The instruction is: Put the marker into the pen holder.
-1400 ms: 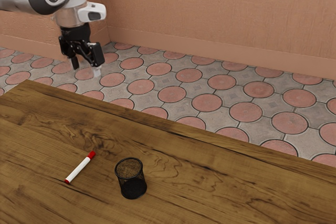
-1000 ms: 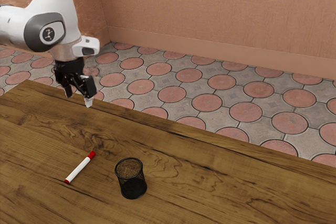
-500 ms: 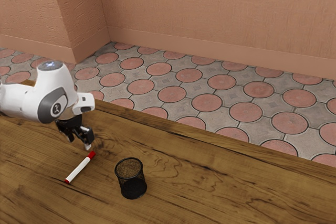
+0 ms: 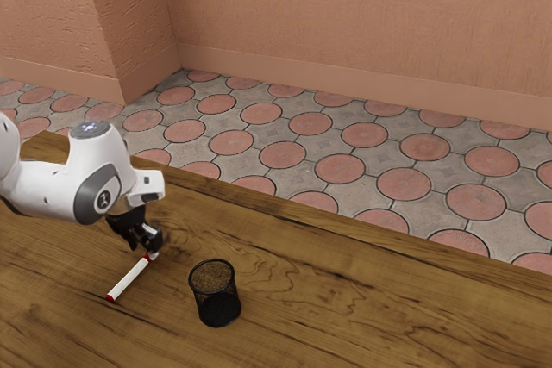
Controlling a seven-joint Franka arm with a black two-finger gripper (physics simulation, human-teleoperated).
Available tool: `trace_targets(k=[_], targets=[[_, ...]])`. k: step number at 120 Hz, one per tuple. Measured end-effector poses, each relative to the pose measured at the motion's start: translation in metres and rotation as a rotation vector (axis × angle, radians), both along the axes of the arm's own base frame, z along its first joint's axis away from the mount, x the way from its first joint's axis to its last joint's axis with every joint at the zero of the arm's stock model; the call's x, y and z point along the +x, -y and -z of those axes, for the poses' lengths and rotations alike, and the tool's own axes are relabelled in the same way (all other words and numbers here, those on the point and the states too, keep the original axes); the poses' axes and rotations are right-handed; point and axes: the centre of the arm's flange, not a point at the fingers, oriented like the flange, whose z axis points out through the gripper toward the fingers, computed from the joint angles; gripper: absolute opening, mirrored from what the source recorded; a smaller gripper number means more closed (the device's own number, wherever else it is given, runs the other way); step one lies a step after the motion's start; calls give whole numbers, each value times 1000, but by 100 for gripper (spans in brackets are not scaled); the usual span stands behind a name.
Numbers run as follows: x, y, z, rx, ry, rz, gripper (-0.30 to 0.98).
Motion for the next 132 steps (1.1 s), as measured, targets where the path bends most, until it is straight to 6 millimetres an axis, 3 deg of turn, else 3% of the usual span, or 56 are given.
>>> trace_targets(k=[73, 95, 121, 132], targets=[[-1, -3, 20, -7, -30, 2, 16], [-2, -6, 21, -23, -28, -19, 14], [-2, -8, 20, -45, -22, -42, -3], [0, -7, 8, -61, -14, -40, -6]])
